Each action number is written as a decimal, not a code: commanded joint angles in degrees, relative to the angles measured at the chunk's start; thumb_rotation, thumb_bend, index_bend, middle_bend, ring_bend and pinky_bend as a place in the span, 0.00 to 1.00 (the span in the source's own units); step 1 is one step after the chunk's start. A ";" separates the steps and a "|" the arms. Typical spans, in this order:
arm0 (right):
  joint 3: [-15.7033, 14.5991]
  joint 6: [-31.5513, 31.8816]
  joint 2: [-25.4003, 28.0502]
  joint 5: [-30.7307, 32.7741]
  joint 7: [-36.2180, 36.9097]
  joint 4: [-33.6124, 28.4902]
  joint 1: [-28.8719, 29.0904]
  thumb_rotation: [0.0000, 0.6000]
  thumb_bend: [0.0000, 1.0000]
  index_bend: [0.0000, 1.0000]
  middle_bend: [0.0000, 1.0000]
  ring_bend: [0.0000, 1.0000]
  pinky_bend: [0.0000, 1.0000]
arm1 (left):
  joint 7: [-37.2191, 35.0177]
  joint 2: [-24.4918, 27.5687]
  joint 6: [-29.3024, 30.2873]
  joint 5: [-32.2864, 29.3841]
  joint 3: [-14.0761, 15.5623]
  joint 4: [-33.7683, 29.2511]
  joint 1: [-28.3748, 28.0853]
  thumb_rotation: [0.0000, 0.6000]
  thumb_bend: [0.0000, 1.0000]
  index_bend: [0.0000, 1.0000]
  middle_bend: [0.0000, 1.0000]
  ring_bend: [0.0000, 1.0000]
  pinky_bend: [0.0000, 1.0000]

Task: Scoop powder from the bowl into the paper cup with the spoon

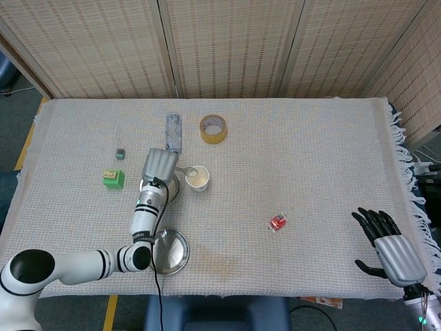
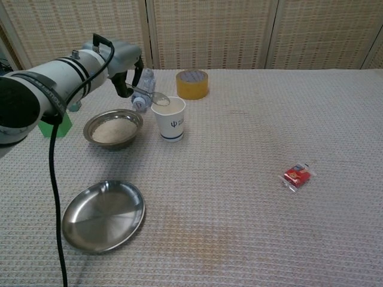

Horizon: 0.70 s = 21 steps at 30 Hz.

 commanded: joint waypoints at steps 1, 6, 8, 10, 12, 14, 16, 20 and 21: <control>-0.06 -0.01 0.08 -0.10 0.12 -0.04 0.00 1.00 0.09 0.00 0.00 0.00 0.00 | 2.31 -3.31 3.38 5.58 2.97 4.06 0.19 1.00 0.39 0.57 1.00 1.00 1.00; -0.06 0.19 0.19 -0.17 0.29 -0.08 -0.08 1.00 0.09 0.00 0.00 0.00 0.00 | 3.06 -6.72 6.32 13.10 6.10 9.38 1.54 1.00 0.39 0.57 1.00 1.00 1.00; -0.08 0.29 0.24 -0.23 0.38 -0.11 -0.13 1.00 0.09 0.00 0.00 0.00 0.00 | 3.18 -7.73 6.86 15.13 6.75 11.03 2.10 1.00 0.39 0.57 1.00 1.00 1.00; -0.12 0.27 0.26 -0.31 0.40 -0.13 -0.13 1.00 0.09 0.00 0.00 0.00 0.00 | 3.20 -8.84 7.72 17.68 7.24 13.07 2.59 1.00 0.39 0.57 1.00 1.00 1.00; -0.18 0.13 0.30 -0.35 0.38 -0.19 -0.08 1.00 0.09 0.00 0.00 0.00 0.00 | 3.10 -9.89 8.74 20.53 7.85 15.25 3.09 1.00 0.39 0.57 1.00 1.00 1.00; -0.24 0.11 0.37 -0.41 0.43 -0.27 -0.08 1.00 0.09 0.00 0.00 0.00 0.00 | 3.11 -10.68 9.44 22.69 8.28 16.91 3.56 1.00 0.39 0.57 1.00 1.00 1.00; -0.25 0.28 0.48 -0.50 0.56 -0.31 -0.16 1.00 0.09 0.00 0.00 0.00 0.00 | 3.08 -11.45 10.42 25.23 8.82 18.60 4.21 1.00 0.39 0.57 1.00 1.00 1.00; -0.24 0.40 0.52 -0.49 0.55 -0.33 -0.23 1.00 0.09 0.00 0.00 0.00 0.00 | 3.07 -12.93 11.98 29.54 9.79 21.69 5.58 1.00 0.39 0.57 1.00 1.00 1.00; -0.22 0.33 0.49 -0.39 0.32 -0.37 -0.23 1.00 0.09 0.00 0.00 0.00 0.00 | 3.13 -13.36 12.08 30.45 9.90 22.49 6.01 1.00 0.39 0.57 1.00 1.00 1.00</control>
